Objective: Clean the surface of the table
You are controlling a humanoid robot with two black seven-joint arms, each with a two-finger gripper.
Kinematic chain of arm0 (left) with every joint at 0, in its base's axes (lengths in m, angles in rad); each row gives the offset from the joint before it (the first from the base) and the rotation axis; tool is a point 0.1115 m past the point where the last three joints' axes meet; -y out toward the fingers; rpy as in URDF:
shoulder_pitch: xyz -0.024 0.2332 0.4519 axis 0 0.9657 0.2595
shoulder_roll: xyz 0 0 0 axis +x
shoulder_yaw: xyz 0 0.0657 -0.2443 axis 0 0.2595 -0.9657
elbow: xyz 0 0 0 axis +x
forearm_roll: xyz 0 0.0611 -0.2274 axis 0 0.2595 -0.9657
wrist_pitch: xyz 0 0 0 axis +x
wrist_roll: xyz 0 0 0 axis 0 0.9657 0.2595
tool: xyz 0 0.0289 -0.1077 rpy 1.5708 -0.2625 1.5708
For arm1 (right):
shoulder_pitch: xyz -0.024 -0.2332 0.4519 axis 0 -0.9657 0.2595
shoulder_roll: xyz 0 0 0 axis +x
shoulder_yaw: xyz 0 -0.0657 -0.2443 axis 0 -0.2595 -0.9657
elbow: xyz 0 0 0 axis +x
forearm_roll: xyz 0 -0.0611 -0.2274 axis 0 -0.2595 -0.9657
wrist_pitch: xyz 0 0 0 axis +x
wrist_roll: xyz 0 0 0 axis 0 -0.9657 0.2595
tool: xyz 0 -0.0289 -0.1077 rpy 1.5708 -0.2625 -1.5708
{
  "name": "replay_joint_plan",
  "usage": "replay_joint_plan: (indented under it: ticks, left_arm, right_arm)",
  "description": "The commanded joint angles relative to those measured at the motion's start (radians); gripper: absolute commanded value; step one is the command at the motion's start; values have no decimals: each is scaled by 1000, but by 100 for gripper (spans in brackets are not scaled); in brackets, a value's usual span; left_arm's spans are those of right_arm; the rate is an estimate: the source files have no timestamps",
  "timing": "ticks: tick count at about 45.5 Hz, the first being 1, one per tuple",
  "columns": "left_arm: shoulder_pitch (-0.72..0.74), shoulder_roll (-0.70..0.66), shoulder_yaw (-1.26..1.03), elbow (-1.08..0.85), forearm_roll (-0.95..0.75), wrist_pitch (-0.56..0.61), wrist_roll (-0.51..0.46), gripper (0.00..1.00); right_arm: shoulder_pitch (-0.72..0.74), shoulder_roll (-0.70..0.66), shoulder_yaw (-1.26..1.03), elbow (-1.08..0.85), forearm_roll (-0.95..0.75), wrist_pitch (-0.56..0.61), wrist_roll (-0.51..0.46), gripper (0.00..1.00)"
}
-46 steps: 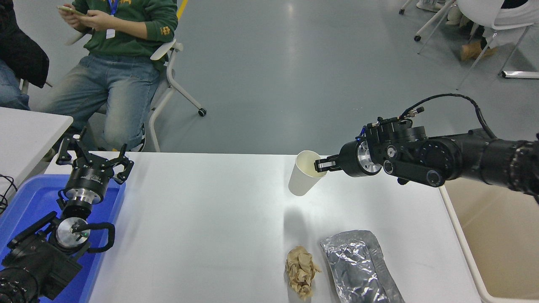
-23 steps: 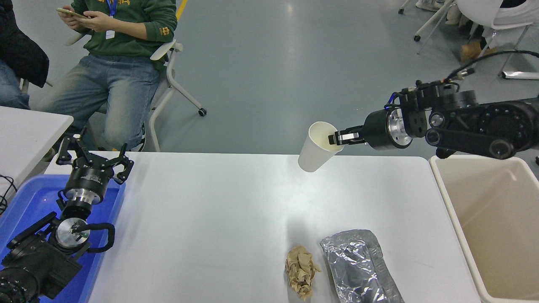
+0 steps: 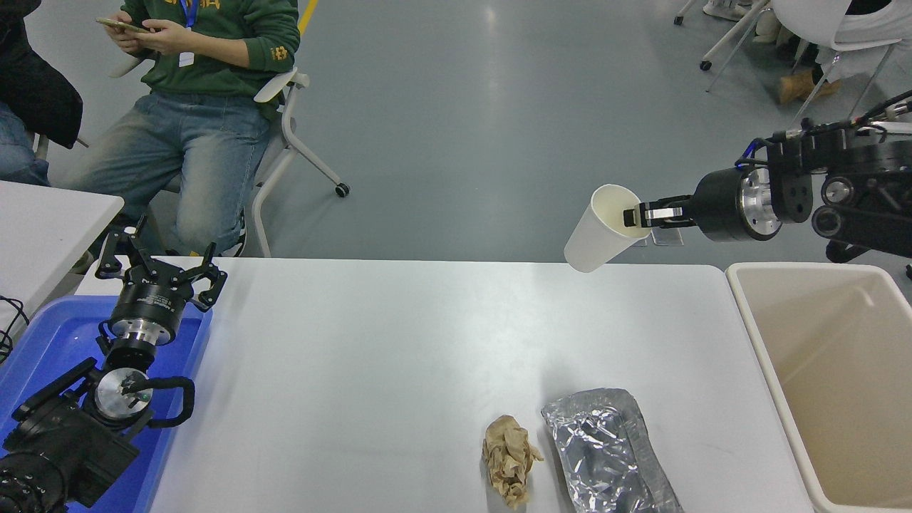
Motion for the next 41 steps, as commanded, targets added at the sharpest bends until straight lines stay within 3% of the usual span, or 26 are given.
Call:
replay_joint_plan:
  ticks: [1,19,41]
  left_arm:
    - [1,0,0,0,0,0,0,100]
    - [1,0,0,0,0,0,0,100]
    - [-1,0,0,0,0,0,0,100]
  right_arm:
    - [-42,-150,5,1,-10,-3,2,0]
    - [-167,-314,15,-39,-21,-34,3,0]
    - [-453,-285,55,-269,4,-169,23,0]
